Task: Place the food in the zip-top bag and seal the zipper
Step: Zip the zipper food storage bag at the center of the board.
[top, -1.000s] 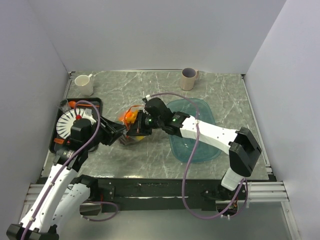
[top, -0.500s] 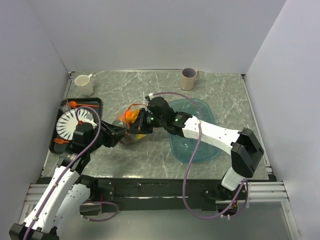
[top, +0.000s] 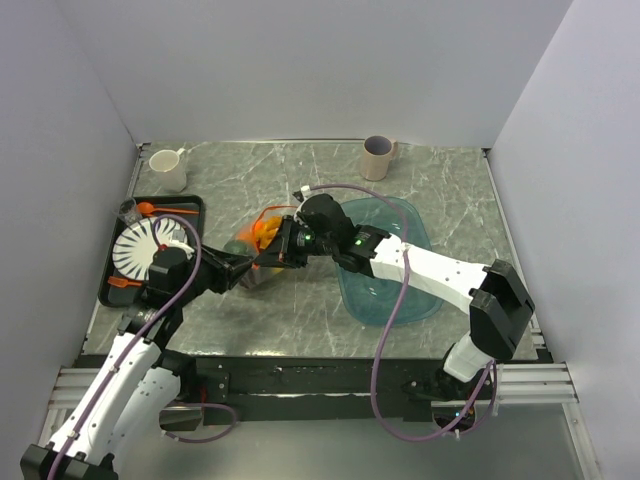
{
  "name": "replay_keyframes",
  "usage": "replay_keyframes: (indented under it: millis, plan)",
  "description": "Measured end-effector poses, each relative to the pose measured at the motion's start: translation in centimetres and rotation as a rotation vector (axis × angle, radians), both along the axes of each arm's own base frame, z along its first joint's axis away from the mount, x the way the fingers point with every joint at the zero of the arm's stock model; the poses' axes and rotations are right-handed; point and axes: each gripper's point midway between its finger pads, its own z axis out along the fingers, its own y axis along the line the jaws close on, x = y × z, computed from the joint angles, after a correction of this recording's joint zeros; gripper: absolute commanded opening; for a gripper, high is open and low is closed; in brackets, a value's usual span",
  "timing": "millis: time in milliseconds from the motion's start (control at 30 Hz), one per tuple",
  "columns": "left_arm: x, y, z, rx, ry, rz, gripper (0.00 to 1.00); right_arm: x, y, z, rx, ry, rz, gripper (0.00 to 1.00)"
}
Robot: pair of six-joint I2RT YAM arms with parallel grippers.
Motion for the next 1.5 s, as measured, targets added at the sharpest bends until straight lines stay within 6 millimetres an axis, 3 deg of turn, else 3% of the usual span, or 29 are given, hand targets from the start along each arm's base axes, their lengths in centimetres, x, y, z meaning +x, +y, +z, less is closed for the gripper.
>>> replay_keyframes:
  millis: [233,500,533,567,633,767,867,1067,1333,1500]
  plan:
    - [0.4,-0.1,0.1,-0.009,-0.001,0.004,0.36,-0.1,0.0,0.1,0.004,0.008,0.002,0.00]
    - [0.9,-0.3,0.6,-0.032,-0.013,0.010,0.34,-0.2,0.1,0.1,0.006,0.010,0.007,0.00]
    - [1.0,-0.3,0.6,-0.036,-0.012,0.011,0.36,-0.2,0.1,0.1,0.006,0.010,0.008,0.00]
    - [1.1,-0.4,0.7,-0.043,-0.012,0.012,0.44,-0.2,0.1,0.1,0.006,0.010,0.008,0.00]
    - [1.2,-0.5,0.7,-0.046,-0.010,0.007,0.48,-0.2,0.1,0.1,0.005,0.009,0.006,0.00]
    - [0.9,-0.5,0.3,-0.044,0.011,0.007,0.68,-0.1,-0.1,-0.2,-0.010,0.006,0.001,0.00]
    - [0.3,-0.3,0.6,-0.050,0.009,0.009,0.73,0.1,-0.3,-0.5,-0.025,-0.001,-0.010,0.00]
    - [-1.2,0.1,1.6,-0.104,-0.012,0.024,0.74,0.6,-0.4,-0.6,-0.037,-0.016,-0.031,0.00]
    - [-1.1,-0.3,-1.1,-0.166,0.086,0.037,0.72,0.5,-0.3,-0.5,-0.038,-0.024,-0.031,0.00]
    - [-0.3,-0.9,-1.3,-0.210,0.096,0.035,0.72,0.3,-0.2,-0.4,-0.033,-0.028,-0.021,0.00]
